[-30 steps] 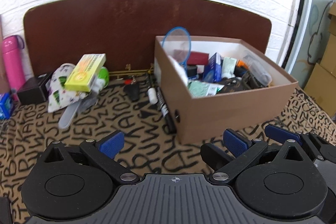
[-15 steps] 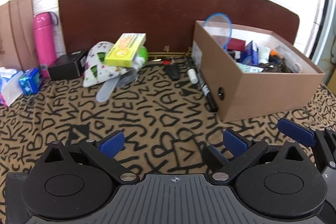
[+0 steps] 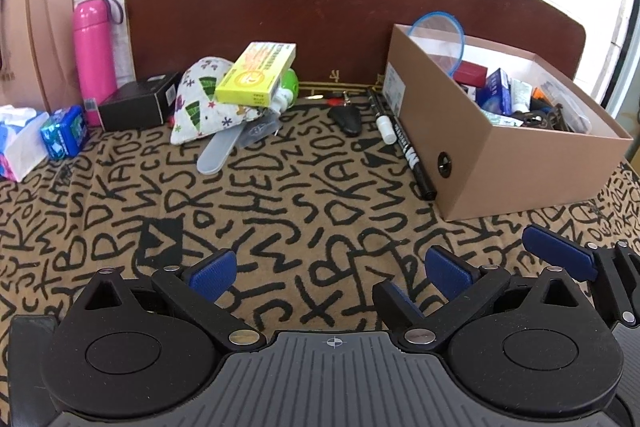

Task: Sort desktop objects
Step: 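Withdraw the left gripper and move it toward the yellow medicine box, then lower the left gripper onto the yellow medicine box and close it, then lift the yellow medicine box with the left gripper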

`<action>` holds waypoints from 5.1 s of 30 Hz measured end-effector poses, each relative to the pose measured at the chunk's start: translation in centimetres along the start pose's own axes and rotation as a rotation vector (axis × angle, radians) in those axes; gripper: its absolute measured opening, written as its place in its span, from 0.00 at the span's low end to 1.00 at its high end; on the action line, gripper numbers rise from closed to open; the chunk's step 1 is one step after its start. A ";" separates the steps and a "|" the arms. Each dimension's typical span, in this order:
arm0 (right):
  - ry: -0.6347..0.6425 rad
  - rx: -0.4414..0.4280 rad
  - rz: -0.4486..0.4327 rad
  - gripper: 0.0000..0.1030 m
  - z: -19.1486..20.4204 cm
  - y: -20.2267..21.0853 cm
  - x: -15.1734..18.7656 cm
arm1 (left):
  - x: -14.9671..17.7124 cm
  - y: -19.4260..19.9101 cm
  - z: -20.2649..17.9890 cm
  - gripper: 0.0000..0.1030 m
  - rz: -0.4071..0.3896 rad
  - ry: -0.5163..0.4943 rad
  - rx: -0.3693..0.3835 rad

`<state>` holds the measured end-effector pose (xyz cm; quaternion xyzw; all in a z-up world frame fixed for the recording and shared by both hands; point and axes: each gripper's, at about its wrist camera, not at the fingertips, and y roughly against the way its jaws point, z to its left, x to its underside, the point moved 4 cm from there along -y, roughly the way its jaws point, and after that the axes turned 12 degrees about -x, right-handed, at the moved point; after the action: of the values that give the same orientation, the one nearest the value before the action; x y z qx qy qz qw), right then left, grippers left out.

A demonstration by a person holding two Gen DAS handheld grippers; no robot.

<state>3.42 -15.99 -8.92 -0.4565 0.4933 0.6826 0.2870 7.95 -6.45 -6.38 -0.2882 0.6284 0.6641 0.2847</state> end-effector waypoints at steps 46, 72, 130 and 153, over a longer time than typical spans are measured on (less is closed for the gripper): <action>0.093 -0.149 0.079 1.00 3.2 -13.8 -4.6 | -6.0 -10.8 11.1 1.00 0.074 0.067 -0.027; 0.205 -0.111 0.046 0.75 0.5 -24.0 -8.8 | -15.3 -18.9 9.3 0.82 -0.028 0.040 0.112; 0.133 -0.191 0.157 0.66 0.5 -9.2 0.1 | -2.2 -8.1 4.8 0.73 0.133 0.039 0.120; 0.121 -0.295 0.226 0.75 0.2 -15.6 -0.4 | -3.7 -12.0 6.5 0.77 0.145 0.139 0.118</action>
<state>16.67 -10.34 -14.99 -0.4755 0.4524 0.7467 0.1082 19.16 0.53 -11.45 -0.2701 0.7037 0.6233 0.2083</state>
